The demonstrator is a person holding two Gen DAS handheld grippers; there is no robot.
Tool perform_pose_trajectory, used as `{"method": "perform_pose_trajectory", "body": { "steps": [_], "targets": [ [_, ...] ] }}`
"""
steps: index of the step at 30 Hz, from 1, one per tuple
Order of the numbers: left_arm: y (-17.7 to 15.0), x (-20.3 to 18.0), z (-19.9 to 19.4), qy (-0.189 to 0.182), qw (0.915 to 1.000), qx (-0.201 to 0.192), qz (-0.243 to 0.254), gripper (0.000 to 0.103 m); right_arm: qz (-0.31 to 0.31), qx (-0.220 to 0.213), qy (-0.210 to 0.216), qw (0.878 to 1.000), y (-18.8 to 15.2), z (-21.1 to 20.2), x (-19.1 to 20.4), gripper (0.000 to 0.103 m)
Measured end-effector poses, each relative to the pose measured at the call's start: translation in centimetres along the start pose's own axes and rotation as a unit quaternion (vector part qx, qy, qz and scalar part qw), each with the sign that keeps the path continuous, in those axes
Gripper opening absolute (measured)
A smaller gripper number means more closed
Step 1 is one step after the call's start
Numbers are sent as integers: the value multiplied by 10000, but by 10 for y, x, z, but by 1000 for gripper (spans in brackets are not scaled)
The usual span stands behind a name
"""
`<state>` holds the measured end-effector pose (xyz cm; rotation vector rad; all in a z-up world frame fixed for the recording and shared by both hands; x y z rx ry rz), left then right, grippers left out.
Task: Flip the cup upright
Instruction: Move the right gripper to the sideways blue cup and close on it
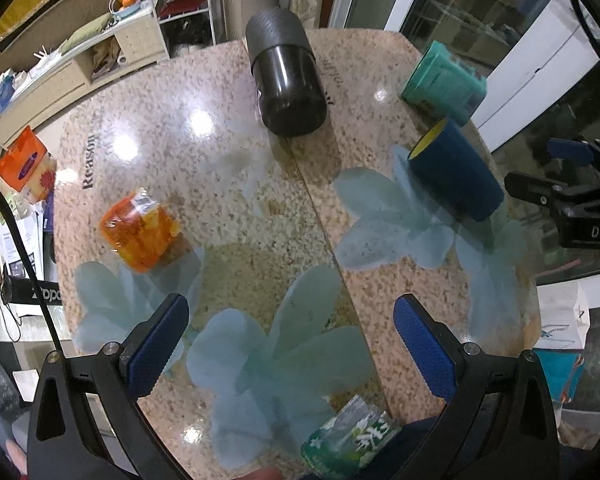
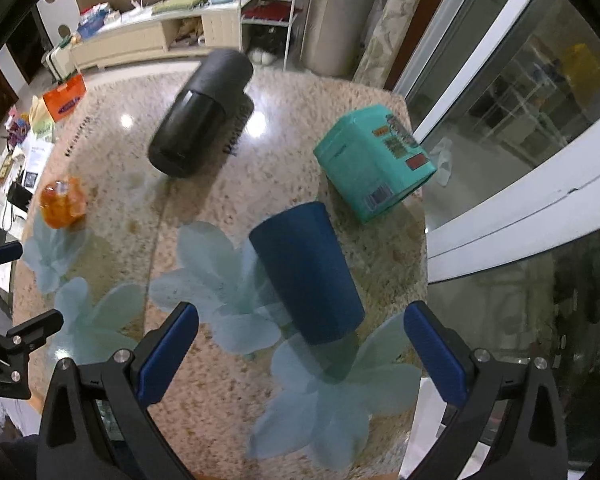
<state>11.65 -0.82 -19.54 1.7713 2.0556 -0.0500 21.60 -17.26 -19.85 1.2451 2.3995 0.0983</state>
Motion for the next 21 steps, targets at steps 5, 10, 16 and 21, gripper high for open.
{"method": "perform_pose_trajectory", "body": {
  "steps": [5,10,16,21],
  "targets": [
    [5,2,20,-45,9998,145,-99,103,-244,257,48,9994,6,30,2,103],
    [7,5,40,-78,9994,316,-123,103,-516,664,203,9963,6,64,10,103],
    [3,9,62,-48,9983,541,-215,103,-844,1046,187,9908,-3,104,17,103],
    [3,8,75,-38,9978,615,-225,103,-813,1274,205,9883,-9,128,21,102]
  ]
}}
Point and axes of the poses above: each gripper's, at about its wrist camera, not at the fingertips, and z roughly the way its jaws point, x to its left, y to its top, the point moved 10 cm from there along z, roughly the way its jaws point, and after that the axes turned 15 degrees about -y, right-handed, at the moved point
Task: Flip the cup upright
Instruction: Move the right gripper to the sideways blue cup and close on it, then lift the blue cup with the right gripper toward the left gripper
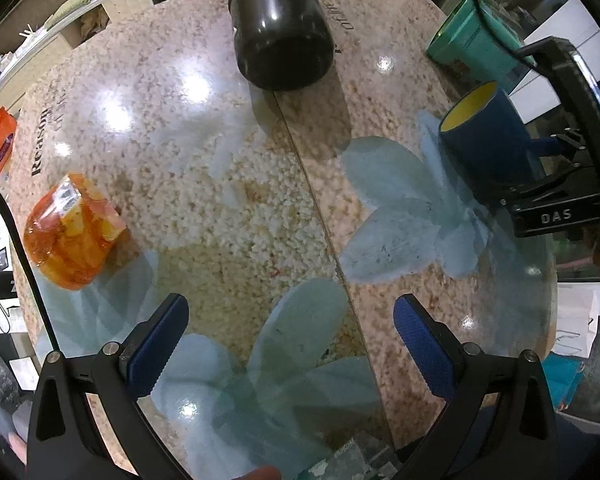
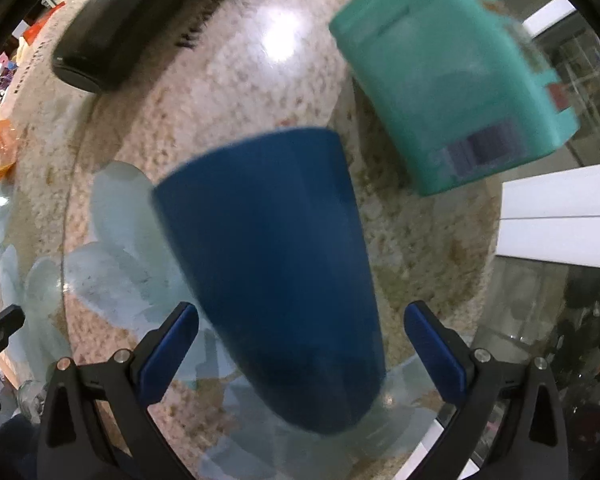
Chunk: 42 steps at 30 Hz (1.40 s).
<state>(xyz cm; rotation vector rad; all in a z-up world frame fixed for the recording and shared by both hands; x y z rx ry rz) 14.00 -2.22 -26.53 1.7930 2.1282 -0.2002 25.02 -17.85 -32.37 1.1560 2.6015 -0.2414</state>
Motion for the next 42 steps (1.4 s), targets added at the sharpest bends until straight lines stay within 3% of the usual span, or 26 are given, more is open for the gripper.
{"method": "perform_pose_trajectory", "body": {
  "steps": [2,6,16,25,31,35,42],
  "targets": [
    [1,-1,3,15,10000,12,20,103,-20,80,13,10000,-2,6,2,82],
    [1,0,5,51,10000,15,25,103,179,31,184,9997,-2,5,3,72],
    [-6,17,-19,150,9993,-333,-79,103,813,-104,1103,9905,-19,-31,37,70],
    [-23,39,-44,82,9974,-579,-425,103,1348,-280,1619,9772,-25,-77,104,69],
    [-35,50,-53,185,9970,-575,-474,103,1273,-158,1727,9766,-31,-85,145,68],
    [-40,61,-51,252,9972,-501,-492,103,1275,2,1712,9769,-23,-79,131,68],
    [-43,72,-48,285,9971,-473,-526,103,1035,-30,1328,9857,-37,-80,128,68]
  ]
}}
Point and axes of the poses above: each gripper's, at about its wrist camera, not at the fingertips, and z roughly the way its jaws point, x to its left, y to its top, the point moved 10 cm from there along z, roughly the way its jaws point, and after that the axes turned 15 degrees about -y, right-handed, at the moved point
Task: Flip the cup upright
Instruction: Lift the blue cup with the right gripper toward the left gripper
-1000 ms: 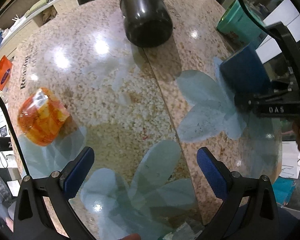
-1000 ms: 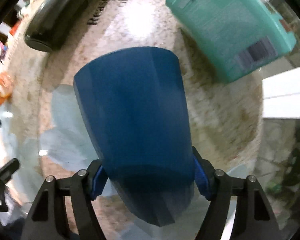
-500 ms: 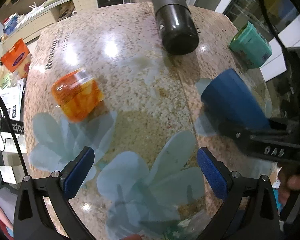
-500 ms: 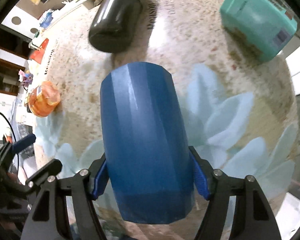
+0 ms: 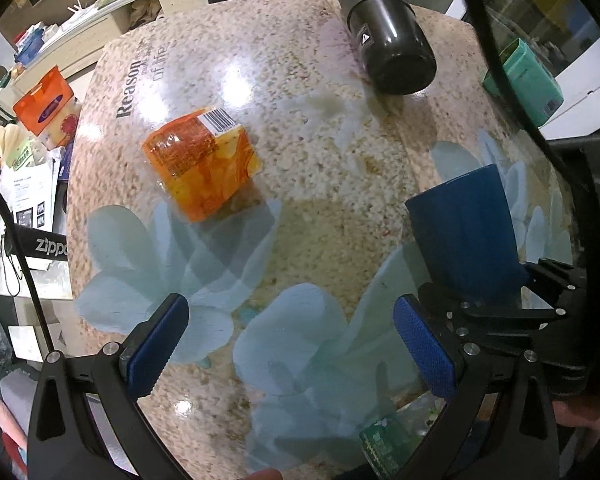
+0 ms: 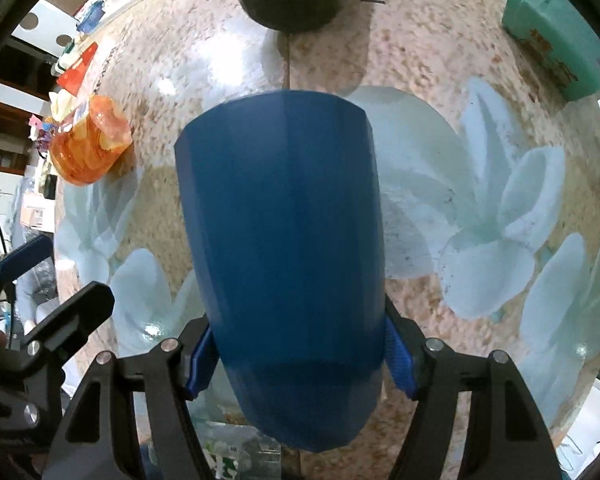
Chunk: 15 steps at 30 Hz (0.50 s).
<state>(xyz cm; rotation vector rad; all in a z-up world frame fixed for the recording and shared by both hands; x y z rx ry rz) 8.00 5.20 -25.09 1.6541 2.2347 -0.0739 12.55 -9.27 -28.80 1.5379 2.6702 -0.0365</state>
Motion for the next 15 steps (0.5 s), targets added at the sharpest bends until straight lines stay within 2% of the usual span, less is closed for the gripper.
{"method": "perform_pose_trajectory", "body": {
  "steps": [3,5,6,11,15],
  "targets": [
    [0,1,0,-14,10000,-5,-17,103,-33,-24,-82,10000,4,2,3,71],
    [-1,2,1,-23,10000,6,-43,103,19,-14,-144,9999,6,3,1,88],
    [-1,3,1,-16,10000,6,-44,103,43,-10,-159,9999,11,6,8,90],
    [-1,2,0,-47,10000,-14,-38,103,49,-80,-277,9996,13,5,25,95],
    [1,3,-13,-43,9999,-120,-37,103,140,-436,-323,9984,17,-17,15,103]
  ]
}}
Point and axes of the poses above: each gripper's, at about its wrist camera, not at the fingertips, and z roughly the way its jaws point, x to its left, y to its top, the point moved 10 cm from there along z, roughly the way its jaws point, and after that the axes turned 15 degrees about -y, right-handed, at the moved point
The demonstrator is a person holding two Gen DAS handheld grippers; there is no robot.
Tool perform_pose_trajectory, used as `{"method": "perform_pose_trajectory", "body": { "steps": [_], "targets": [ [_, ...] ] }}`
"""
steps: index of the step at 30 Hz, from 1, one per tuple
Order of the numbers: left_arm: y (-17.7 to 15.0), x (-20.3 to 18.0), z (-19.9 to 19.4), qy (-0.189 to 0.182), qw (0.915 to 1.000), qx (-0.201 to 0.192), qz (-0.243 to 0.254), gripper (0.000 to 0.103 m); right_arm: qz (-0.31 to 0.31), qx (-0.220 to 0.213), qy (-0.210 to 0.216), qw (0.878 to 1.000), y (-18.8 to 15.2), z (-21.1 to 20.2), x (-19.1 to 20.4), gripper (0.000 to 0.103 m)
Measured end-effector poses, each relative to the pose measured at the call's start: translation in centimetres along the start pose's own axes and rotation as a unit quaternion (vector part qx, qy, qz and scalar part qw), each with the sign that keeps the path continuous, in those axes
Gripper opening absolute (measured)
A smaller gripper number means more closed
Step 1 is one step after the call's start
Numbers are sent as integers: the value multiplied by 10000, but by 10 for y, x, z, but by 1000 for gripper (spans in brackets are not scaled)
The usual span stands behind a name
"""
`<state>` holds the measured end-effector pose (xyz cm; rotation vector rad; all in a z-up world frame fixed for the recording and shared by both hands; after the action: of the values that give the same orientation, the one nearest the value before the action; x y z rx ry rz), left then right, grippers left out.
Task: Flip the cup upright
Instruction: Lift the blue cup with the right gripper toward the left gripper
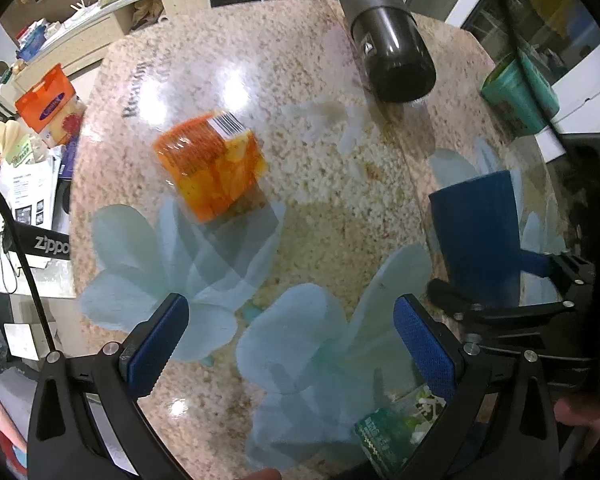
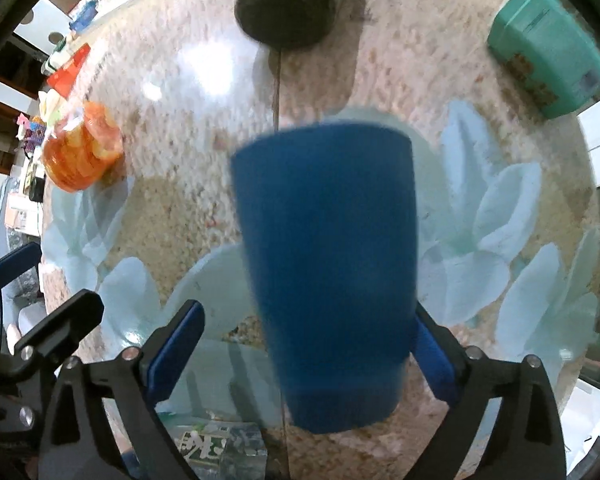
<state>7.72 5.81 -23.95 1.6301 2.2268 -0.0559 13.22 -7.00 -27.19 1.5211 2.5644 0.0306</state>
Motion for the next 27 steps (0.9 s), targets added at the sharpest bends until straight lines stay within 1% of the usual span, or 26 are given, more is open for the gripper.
{"method": "perform_pose_trajectory", "body": {
  "steps": [3,9,13,19,22,24,27],
  "targets": [
    [3,-5,-14,-34,9999,-98,115,103,-45,-222,-46,9997,4,-17,-4,103],
    [6,-18,-33,-158,9995,-210,152,103,-117,-623,-230,9977,5,-52,-17,103],
    [7,-31,-41,-242,9990,-230,313,103,30,-691,-215,9974,-3,-68,-31,103],
    [4,-58,-46,-460,9975,-176,503,103,210,-868,-557,9944,-17,-90,-60,103],
    [6,-68,-47,-530,9974,-193,444,103,293,-880,-613,9938,-21,-98,-72,103],
    [8,-73,-44,-451,9982,-175,367,103,292,-905,-678,9932,-22,-102,-84,103],
    [11,-81,-41,-487,9984,-181,237,103,263,-933,-781,9922,-20,-106,-101,103]
  ]
}}
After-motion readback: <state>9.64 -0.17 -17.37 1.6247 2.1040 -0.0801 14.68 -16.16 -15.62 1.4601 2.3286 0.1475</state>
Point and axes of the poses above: each gripper's, at about its wrist camera, not at the fingertips, and z roughly the way its jaws point, x to its left, y to its top, the point moved 10 cm from there along z, roughly the way its jaws point, and after that the axes turned 15 degrees about -y, right-handed, at the moved point
